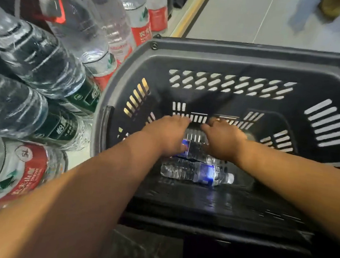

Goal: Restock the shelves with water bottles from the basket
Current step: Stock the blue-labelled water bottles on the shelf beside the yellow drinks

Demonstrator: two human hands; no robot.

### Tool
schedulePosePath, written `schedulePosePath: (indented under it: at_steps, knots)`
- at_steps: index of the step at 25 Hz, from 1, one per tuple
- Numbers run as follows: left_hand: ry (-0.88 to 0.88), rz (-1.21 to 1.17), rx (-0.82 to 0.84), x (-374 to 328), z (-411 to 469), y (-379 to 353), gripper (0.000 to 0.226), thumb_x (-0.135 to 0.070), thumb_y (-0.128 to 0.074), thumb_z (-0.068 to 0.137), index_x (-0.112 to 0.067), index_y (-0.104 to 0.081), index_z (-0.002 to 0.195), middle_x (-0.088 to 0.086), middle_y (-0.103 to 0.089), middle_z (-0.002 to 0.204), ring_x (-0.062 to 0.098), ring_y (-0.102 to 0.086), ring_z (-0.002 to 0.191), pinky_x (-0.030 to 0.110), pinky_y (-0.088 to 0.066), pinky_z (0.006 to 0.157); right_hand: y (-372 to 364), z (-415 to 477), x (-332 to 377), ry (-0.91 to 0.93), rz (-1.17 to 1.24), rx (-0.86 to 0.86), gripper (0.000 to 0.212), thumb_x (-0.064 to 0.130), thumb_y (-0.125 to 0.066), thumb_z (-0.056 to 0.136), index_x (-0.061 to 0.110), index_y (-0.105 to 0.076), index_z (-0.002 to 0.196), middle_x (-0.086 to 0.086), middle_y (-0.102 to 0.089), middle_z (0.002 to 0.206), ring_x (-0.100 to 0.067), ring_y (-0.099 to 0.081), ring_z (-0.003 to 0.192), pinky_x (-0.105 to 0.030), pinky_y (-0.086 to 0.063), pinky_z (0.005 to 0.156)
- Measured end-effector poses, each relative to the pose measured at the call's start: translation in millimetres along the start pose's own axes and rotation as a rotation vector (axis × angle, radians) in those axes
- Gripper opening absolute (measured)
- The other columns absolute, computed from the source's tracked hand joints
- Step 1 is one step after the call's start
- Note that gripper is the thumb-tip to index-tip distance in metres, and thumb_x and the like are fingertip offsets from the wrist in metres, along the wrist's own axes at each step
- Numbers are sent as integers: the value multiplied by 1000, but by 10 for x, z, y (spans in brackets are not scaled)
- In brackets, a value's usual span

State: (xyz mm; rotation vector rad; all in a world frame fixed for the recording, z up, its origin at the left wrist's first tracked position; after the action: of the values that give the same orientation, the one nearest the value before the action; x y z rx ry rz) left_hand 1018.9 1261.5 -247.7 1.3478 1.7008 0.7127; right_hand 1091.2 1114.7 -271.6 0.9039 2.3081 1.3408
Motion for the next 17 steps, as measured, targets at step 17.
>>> schedulePosePath:
  at_steps: [17]
  knots:
    - [-31,211,428,-185,434,-482,57,-40,-73,80,-15,-56,129,5,-62,124,27,-60,109,34,-47,87,-603,515,-642,-123,119,443,56,22,-77,78,10,-54,126,0,-62,102,-15,-61,80,-33,-55,76]
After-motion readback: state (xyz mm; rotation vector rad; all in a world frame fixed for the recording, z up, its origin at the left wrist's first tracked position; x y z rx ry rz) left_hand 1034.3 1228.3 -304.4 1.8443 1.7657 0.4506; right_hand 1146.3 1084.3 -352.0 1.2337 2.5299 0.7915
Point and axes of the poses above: each hand's wrist, its own z-axis towards the middle knuckle, its own y-axis out of the back of the hand, x = y × z, the point moved 1 cm from there along z, towards the middle knuckle
